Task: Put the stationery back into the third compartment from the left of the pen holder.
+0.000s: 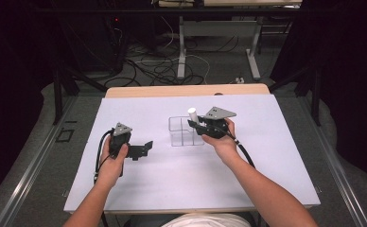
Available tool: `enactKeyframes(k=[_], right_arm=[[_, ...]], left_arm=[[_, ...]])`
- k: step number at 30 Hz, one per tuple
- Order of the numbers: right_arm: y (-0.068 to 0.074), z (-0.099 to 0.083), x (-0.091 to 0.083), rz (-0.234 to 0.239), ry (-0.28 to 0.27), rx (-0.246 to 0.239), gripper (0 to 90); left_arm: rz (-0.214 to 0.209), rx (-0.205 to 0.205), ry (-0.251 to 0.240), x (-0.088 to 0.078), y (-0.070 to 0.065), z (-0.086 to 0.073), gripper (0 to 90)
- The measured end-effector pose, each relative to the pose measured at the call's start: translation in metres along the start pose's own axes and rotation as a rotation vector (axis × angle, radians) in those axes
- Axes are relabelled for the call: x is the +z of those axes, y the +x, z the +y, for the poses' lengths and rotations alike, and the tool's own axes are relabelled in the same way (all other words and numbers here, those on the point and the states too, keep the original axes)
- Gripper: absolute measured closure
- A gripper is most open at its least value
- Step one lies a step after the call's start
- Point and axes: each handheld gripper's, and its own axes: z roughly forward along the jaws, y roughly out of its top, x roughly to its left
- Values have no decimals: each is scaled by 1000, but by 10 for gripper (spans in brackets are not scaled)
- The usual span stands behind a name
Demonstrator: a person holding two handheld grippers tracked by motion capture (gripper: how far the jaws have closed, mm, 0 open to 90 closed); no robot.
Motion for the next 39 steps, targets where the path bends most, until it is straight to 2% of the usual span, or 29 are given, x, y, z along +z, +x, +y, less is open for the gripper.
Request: enactKeyframes(k=[2, 3, 6, 14, 22, 24, 27, 28, 34, 39], right_arm=[[-1, 0, 0, -3, 13, 0, 687], [-2, -1, 1, -1, -4, -3, 687], [-2, -2, 2, -3, 28, -5, 687], [-3, -8, 4, -7, 40, -1, 685], [-5, -11, 3, -12, 53, 15, 680], [-6, -11, 2, -12, 49, 23, 646], [-7, -11, -2, -27, 40, 73, 555], [-7, -10, -4, -25, 43, 70, 526], [-5, -1, -24, -92, 29, 5, 378], [-3, 3, -37, -112, 63, 19, 311]], left_arm=[[-4, -6, 2, 0, 0, 0, 7], [0, 1, 3, 0, 0, 0, 6], [1, 5, 4, 0, 1, 0, 7], [0, 13, 18, -1, 1, 0, 7], [11, 1, 4, 1, 1, -1, 7], [13, 5, -2, 1, 1, -1, 7], [15, 2, 1, 1, 1, -1, 7], [15, 6, 4, 1, 2, -1, 7], [19, -7, -5, 1, 2, -1, 7], [19, -7, 6, -1, 4, -1, 7]])
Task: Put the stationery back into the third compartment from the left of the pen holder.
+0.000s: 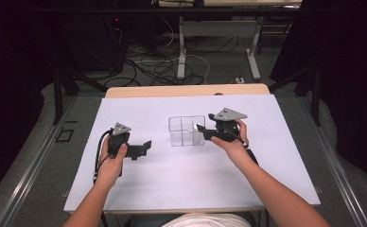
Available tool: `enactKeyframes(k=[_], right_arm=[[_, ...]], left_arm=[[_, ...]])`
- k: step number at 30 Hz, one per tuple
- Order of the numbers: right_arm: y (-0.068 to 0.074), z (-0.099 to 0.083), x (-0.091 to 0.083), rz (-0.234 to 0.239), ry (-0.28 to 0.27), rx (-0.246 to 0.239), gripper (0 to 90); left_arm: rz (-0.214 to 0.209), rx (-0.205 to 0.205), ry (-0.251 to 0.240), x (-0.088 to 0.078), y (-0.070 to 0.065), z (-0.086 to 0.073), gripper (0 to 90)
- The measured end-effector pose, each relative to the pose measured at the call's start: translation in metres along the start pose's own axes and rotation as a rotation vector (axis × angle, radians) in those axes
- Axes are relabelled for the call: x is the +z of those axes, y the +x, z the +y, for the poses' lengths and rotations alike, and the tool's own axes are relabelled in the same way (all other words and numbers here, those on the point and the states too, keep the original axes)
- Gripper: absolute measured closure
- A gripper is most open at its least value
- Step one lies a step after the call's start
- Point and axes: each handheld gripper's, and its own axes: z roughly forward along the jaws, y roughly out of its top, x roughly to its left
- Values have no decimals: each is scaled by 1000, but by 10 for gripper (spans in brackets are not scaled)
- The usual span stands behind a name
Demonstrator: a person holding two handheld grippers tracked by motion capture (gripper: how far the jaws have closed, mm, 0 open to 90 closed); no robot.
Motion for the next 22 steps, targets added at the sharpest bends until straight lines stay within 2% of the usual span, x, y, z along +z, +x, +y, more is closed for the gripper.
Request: enactKeyframes(k=[2, 5, 7, 9, 12, 15, 22], right_arm=[[0, 1, -5, -6, 22, 21, 258], [-2, 3, -12, -16, 75, 20, 157], [-3, 2, -17, -15, 116, 17, 146], [-4, 1, -22, -24, 134, 21, 117], [-7, -2, -29, -37, 142, 32, 0], [-11, -6, -36, -56, 146, 40, 0], [-25, -15, -51, -107, 156, 102, 0]], left_arm=[[1, -2, -6, 0, 0, 0, 7], [-1, 0, 9, -1, 1, 0, 7], [2, -6, 4, -1, 2, 0, 7], [3, -12, -4, -1, 2, -1, 7], [5, -17, -2, -2, 4, -1, 7], [9, -23, -13, -2, 5, -1, 7], [22, -33, -16, -4, 9, -1, 7]])
